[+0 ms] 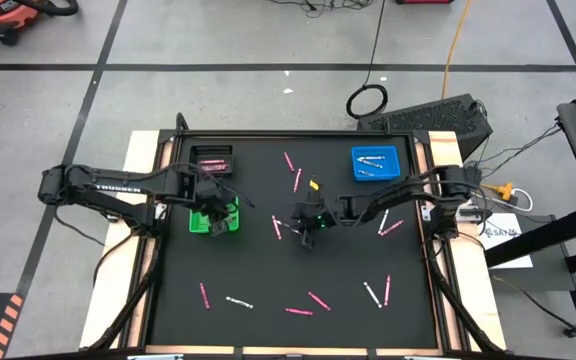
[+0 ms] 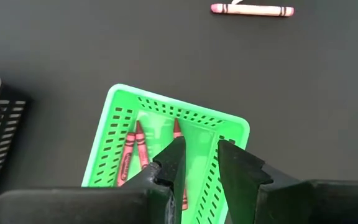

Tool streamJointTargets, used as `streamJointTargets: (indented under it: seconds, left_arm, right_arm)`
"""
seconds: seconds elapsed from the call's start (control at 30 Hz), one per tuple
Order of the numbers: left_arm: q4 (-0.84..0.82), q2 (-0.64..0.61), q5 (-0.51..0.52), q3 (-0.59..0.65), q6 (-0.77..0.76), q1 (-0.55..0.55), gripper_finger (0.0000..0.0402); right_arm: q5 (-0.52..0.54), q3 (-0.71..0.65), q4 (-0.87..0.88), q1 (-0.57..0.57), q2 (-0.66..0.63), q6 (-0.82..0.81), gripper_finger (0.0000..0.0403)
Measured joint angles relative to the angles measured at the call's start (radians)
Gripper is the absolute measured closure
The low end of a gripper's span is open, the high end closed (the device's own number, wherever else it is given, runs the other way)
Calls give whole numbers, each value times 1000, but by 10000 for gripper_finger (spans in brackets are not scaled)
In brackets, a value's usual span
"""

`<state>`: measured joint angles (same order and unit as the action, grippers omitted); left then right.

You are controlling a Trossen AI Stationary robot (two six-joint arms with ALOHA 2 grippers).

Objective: Sort crayons
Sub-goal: Put the white crayon into the blue bin

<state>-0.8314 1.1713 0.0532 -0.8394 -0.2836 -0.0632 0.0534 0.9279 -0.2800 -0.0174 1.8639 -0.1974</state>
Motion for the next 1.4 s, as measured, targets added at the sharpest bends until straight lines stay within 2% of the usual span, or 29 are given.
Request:
streamJointTargets:
  seconds: [0.3, 0.43, 0.6, 0.77, 1.03, 1.23, 1.4]
  left_arm:
    - [4, 0, 0, 0, 0, 13, 309]
    - [4, 0, 0, 0, -1, 13, 309]
    - [7, 0, 0, 0, -2, 13, 309]
    - [12, 0, 0, 0, -1, 13, 309]
    - [12, 0, 0, 0, 0, 13, 309]
    - [12, 0, 0, 0, 0, 13, 309]
    - [38, 0, 0, 0, 0, 13, 309]
  right_arm:
    - [4, 0, -4, 43, 39, -3, 264]
    - [89, 0, -2, 60, 52, 0, 264]
    - [118, 1, 9, 56, 54, -45, 267]
    - [129, 4, 64, 44, 54, -86, 301]
    - [134, 4, 95, 43, 52, -105, 391]
    - [127, 2, 101, 41, 48, -128, 394]
    - [77, -2, 124, 38, 5, -136, 399]
